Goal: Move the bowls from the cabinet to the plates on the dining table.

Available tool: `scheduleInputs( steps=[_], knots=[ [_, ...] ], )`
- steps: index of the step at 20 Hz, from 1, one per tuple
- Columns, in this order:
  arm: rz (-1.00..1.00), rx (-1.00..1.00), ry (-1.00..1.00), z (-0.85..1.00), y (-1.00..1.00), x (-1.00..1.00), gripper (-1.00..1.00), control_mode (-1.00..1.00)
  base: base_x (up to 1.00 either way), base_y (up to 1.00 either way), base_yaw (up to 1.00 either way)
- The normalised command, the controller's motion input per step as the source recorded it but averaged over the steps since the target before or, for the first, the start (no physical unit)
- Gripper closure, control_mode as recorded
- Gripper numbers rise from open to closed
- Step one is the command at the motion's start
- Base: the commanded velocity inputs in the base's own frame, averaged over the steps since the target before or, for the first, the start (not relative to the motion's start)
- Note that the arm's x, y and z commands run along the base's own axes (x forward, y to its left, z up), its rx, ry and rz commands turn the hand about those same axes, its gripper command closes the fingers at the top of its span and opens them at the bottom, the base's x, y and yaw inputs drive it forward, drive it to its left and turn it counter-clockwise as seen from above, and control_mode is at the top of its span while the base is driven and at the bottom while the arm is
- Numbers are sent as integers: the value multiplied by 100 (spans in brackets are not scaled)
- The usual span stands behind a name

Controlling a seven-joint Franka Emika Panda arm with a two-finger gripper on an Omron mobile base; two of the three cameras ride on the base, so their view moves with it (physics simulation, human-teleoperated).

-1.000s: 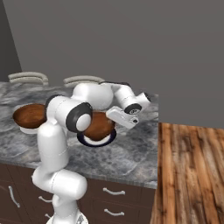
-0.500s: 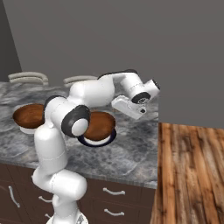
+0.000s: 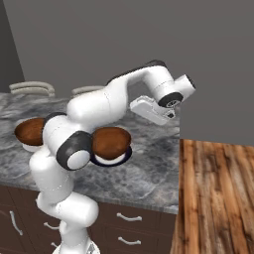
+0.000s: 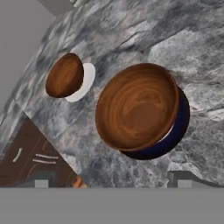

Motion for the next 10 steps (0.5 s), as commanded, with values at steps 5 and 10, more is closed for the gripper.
scheduleInputs(
  steps=[5,10],
  knots=[
    [0,-6,-23,47,-3,-100,-100,-100,0,0,0],
    [-5,-14,-25,18,39,-85,-100,-100,0,0,0]
  ],
)
